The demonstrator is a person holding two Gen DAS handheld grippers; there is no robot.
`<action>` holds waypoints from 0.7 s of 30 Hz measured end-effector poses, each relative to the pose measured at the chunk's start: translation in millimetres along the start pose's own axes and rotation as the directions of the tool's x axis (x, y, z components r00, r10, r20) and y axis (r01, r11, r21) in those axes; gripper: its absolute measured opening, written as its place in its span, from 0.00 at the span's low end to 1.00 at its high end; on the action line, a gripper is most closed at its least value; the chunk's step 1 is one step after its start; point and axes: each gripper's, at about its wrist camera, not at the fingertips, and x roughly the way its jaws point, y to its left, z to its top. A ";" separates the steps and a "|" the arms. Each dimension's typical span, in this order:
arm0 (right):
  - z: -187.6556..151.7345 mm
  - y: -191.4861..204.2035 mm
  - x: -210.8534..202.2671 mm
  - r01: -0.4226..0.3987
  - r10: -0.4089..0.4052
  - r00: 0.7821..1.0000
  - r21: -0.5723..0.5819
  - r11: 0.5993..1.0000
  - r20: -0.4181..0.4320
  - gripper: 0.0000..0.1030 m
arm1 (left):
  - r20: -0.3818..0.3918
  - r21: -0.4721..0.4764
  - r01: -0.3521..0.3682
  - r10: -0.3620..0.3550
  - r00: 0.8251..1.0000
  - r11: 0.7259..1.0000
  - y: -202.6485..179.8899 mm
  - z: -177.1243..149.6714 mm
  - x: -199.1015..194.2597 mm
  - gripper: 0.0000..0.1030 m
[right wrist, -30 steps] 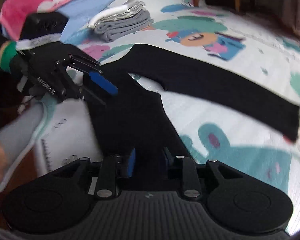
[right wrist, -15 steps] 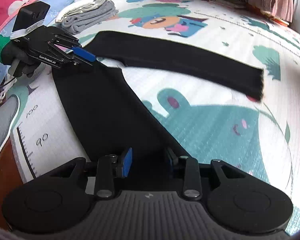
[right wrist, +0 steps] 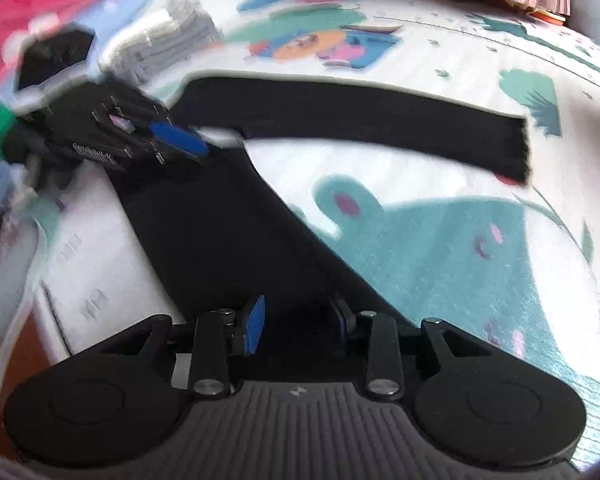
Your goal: Fold clothes
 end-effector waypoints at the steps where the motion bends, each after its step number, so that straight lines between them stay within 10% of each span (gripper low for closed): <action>1: -1.5 -1.9 -2.6 0.016 -0.016 1.000 -0.008 1.000 -0.004 0.34 | 0.001 -0.009 -0.013 0.013 1.000 1.000 4.5 -1.3 -4.0 0.23; 14: -35.2 -47.9 -45.1 0.174 -0.173 0.984 0.023 0.985 -0.042 0.43 | -0.030 -0.054 -0.277 0.275 0.961 0.959 52.6 -67.9 -98.8 0.39; 21: -10.8 -19.2 -39.2 0.108 -0.110 0.994 -0.113 0.988 -0.013 0.42 | -0.045 -0.019 -0.222 0.221 0.974 0.975 46.1 -77.7 -85.0 0.41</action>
